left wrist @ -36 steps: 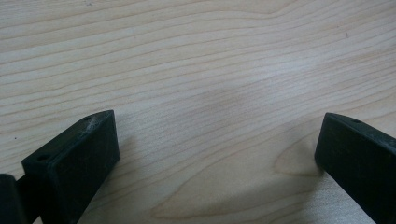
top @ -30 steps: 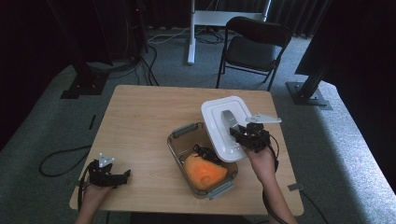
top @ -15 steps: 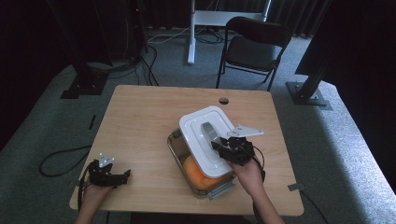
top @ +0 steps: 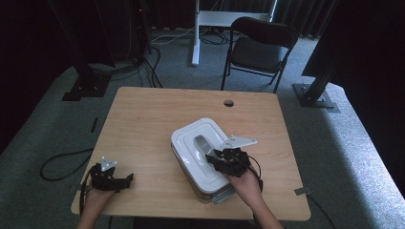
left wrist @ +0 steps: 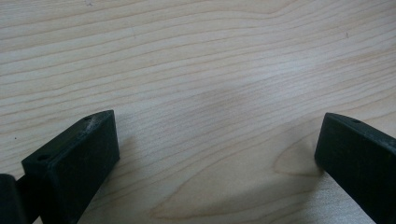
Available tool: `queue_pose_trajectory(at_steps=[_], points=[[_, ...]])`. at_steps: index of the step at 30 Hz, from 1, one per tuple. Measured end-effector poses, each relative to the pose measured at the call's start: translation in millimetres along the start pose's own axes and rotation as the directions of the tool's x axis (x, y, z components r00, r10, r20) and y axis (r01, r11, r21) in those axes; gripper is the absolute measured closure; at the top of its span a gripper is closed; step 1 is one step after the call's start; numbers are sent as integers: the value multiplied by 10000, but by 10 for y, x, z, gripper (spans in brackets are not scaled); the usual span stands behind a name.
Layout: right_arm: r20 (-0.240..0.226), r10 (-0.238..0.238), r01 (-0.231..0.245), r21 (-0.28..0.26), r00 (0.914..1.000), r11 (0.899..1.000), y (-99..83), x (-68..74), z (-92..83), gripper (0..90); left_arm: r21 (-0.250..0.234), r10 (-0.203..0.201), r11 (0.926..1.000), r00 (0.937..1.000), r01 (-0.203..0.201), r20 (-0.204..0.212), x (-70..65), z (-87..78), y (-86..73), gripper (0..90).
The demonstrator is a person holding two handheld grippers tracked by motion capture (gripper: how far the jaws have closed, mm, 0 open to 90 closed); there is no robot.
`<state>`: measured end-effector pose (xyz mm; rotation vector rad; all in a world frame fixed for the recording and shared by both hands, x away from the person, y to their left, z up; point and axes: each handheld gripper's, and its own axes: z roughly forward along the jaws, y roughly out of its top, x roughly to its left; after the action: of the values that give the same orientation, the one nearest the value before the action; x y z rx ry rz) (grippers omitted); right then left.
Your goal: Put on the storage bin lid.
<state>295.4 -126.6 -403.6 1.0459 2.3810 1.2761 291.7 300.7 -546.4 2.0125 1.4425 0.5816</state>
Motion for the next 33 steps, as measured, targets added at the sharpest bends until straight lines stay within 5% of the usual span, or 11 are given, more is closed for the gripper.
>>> queue_pose_trajectory(at_steps=[33], points=[[-42, 112, -114, -333, 9999, 9994, -125, 119, 59, 676, -31, 1, 10000, 10000, -1, -13, -1, 2, -2, 2]])
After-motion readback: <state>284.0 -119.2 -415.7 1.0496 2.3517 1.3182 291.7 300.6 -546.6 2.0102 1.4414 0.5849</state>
